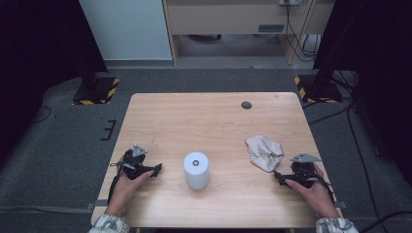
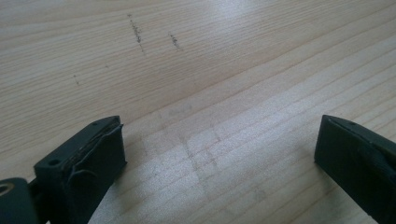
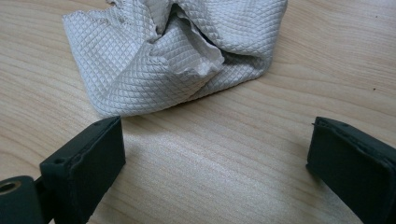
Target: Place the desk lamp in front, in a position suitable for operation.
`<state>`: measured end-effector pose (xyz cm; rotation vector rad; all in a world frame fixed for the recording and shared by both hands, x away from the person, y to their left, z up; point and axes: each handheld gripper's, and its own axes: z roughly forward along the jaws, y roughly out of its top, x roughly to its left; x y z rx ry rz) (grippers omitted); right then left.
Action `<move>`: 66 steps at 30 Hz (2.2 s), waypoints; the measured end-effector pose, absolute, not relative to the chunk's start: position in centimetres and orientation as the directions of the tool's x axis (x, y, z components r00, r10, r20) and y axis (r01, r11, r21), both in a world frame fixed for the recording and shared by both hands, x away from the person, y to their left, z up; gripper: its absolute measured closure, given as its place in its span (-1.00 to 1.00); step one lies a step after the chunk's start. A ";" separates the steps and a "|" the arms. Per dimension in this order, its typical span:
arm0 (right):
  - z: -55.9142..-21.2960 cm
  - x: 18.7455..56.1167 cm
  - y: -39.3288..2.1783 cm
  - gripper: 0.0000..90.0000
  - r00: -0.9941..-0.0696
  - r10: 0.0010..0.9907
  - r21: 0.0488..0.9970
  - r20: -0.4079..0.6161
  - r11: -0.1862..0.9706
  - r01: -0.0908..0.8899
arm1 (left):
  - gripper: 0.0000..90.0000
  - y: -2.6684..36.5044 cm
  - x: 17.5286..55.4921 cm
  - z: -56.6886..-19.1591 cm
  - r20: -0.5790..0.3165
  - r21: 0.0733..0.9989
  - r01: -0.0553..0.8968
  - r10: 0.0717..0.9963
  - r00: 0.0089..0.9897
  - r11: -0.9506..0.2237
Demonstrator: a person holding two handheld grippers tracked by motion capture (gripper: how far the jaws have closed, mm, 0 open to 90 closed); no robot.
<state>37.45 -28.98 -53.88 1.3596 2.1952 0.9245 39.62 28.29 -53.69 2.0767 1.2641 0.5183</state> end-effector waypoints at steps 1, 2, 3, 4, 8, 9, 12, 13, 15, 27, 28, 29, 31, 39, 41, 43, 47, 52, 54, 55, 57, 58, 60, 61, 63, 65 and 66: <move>-53.9 37.5 -29.0 -0.90 -0.449 0.894 0.711 0.011 0.309 0.632 | -0.98 28.3 39.6 -53.7 0.002 0.699 0.634 0.889 0.459 -0.329; -53.9 37.5 -29.0 -0.90 -0.451 0.892 0.711 0.008 0.312 0.630 | -0.98 28.3 39.6 -53.7 0.002 0.699 0.634 0.889 0.459 -0.329; -53.9 37.5 -29.0 -0.90 -0.451 0.892 0.711 0.008 0.312 0.630 | -0.98 28.3 39.6 -53.7 0.002 0.699 0.635 0.889 0.459 -0.329; -53.9 37.5 -29.0 -0.90 -0.451 0.892 0.711 0.008 0.312 0.630 | -0.98 28.3 39.6 -53.7 0.002 0.699 0.635 0.889 0.459 -0.329; -53.9 37.5 -29.0 -0.90 -0.451 0.892 0.711 0.008 0.312 0.630 | -0.97 28.2 39.5 -53.6 -0.001 0.698 0.635 0.886 0.464 -0.331; -53.9 37.5 -29.0 -0.90 -0.451 0.892 0.711 0.008 0.312 0.630 | -0.96 28.2 39.5 -53.6 -0.001 0.698 0.635 0.886 0.464 -0.331; -53.9 37.5 -29.0 -0.90 -0.452 0.892 0.711 0.008 0.313 0.630 | -0.92 28.0 39.3 -53.2 -0.013 0.705 0.619 0.866 0.500 -0.346; -53.9 37.5 -29.0 -0.90 -0.452 0.892 0.711 0.008 0.313 0.630 | -0.92 28.0 39.2 -53.0 -0.008 0.708 0.610 0.859 0.511 -0.356; -53.9 37.5 -29.0 -0.90 -0.452 0.892 0.711 0.007 0.313 0.630 | -0.92 27.6 38.9 -52.6 -0.004 0.718 0.587 0.841 0.541 -0.374; -53.9 37.5 -28.9 -0.90 -0.449 0.893 0.712 0.007 0.311 0.629 | -0.90 25.1 36.2 -50.6 0.026 0.726 0.516 0.767 0.641 -0.455; -53.9 37.5 -28.9 -0.90 -0.449 0.893 0.712 0.007 0.311 0.629 | -0.91 25.1 36.2 -50.6 0.026 0.726 0.516 0.767 0.641 -0.455; -53.9 37.5 -28.9 -0.90 -0.449 0.893 0.712 0.007 0.311 0.629 | -0.91 24.9 36.0 -50.5 0.026 0.725 0.513 0.762 0.647 -0.460; -53.9 37.5 -28.9 -0.90 -0.451 0.893 0.713 0.005 0.313 0.628 | -0.91 24.4 35.4 -50.1 0.025 0.729 0.499 0.747 0.665 -0.469; -53.9 37.5 -28.9 -0.91 -0.449 0.893 0.712 0.004 0.313 0.628 | -0.91 23.0 34.2 -49.3 0.000 0.747 0.474 0.714 0.700 -0.465; -53.9 37.5 -28.9 -0.91 -0.449 0.894 0.711 0.004 0.313 0.629 | -0.91 22.3 33.9 -48.9 -0.007 0.760 0.458 0.699 0.715 -0.461; -53.9 37.5 -28.8 -0.91 -0.445 0.895 0.709 0.009 0.309 0.634 | -0.91 22.1 33.9 -48.7 -0.015 0.765 0.456 0.695 0.719 -0.455; -53.9 37.5 -28.8 -0.91 -0.446 0.895 0.709 0.008 0.309 0.633 | -0.91 21.1 33.7 -48.6 -0.009 0.769 0.435 0.673 0.739 -0.467; -53.9 37.6 -28.8 -0.92 -0.446 0.895 0.708 0.011 0.308 0.635 | -0.92 20.1 33.6 -48.4 -0.015 0.782 0.419 0.658 0.753 -0.461; -53.9 37.6 -28.8 -0.92 -0.446 0.895 0.708 0.012 0.307 0.635 | -0.91 19.8 33.6 -48.4 -0.007 0.785 0.408 0.652 0.758 -0.466; -53.9 37.6 -28.8 -0.92 -0.446 0.895 0.708 0.012 0.307 0.635 | -0.91 19.8 33.6 -48.4 -0.007 0.785 0.408 0.652 0.758 -0.466; -53.9 37.6 -28.7 -0.92 -0.446 0.895 0.709 0.012 0.307 0.635 | -0.91 19.5 33.5 -48.3 -0.007 0.792 0.402 0.651 0.759 -0.460; -53.9 37.6 -28.7 -0.92 -0.446 0.895 0.709 0.011 0.307 0.635 | -0.91 19.3 33.6 -48.2 -0.008 0.798 0.395 0.648 0.762 -0.456; -53.9 37.6 -28.7 -0.92 -0.445 0.895 0.710 0.012 0.306 0.635 | -0.92 19.1 33.7 -48.2 -0.004 0.798 0.393 0.648 0.762 -0.456; -53.9 37.6 -28.7 -0.92 -0.445 0.895 0.710 0.012 0.306 0.635 | -0.92 19.0 33.7 -48.2 -0.003 0.802 0.388 0.647 0.763 -0.454; -53.9 37.6 -28.7 -0.92 -0.444 0.896 0.709 0.012 0.306 0.635 | -0.92 18.5 33.7 -48.1 -0.009 0.809 0.379 0.634 0.773 -0.450; -53.9 37.6 -28.7 -0.92 -0.444 0.896 0.709 0.012 0.306 0.635 | -0.92 18.0 33.6 -48.0 -0.007 0.815 0.364 0.622 0.783 -0.450; -53.9 37.6 -28.7 -0.92 -0.444 0.896 0.709 0.012 0.305 0.636 | -0.91 17.3 33.6 -47.9 0.001 0.819 0.351 0.613 0.790 -0.454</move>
